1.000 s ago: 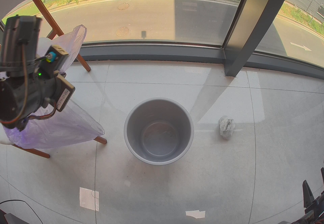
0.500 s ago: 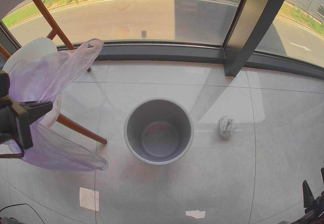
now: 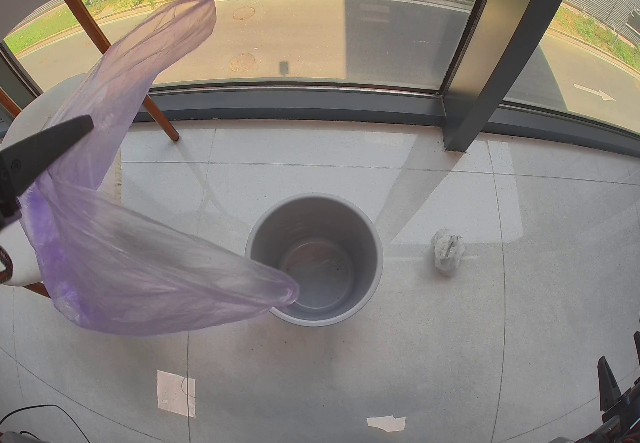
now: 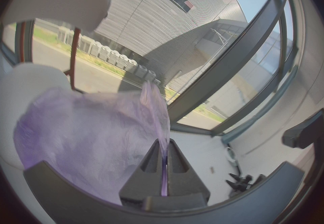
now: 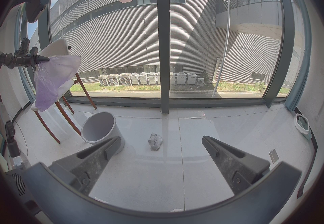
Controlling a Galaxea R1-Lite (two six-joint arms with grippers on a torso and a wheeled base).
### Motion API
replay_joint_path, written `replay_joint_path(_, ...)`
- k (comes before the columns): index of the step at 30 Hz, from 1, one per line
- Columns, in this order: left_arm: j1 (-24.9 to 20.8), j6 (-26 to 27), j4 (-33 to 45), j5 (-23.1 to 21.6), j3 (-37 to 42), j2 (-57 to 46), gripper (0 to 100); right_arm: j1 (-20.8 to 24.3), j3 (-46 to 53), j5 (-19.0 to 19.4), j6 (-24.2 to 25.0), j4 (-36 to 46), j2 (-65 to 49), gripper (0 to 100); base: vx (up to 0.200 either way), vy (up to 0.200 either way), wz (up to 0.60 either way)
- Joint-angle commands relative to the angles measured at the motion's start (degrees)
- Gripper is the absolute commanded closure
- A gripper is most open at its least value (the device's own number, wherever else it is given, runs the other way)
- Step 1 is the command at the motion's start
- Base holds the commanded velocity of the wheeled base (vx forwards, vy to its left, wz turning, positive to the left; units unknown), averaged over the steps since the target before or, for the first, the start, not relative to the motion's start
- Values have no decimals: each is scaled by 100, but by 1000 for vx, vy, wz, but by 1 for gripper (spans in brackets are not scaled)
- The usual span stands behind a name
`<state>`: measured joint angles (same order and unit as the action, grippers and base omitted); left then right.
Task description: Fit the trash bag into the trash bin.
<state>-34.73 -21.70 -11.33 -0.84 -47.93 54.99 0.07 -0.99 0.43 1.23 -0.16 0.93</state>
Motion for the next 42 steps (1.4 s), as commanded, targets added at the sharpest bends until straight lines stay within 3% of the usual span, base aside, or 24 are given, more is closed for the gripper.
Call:
replay_joint_path(1,-412,-432,-36,-434,100,-41,100,1,81,1,9,-2,-93,0,0,0,0)
replay_joint_path(5,-834,-854,-28,-549,56,-41,100,1,81,1,18,-2,-93,0,0,0,0)
replay_joint_path(12,-1343,-1100,-36,-557,56,38,100,1,81,-8,18,-2,-93,0,0,0,0)
replay_joint_path(19,-1493,-1398,-89,-689,-111,442,100,1,90,-8,18,-2,-93,0,0,0,0)
replay_joint_path(35,-1888,-1328,-89,-777,-867,1523,100,1,81,-8,26,-2,-93,0,0,0,0)
replay_joint_path(42,-1818,-590,-80,-786,-840,1963,100,1,81,-8,26,-2,-93,0,0,0,0)
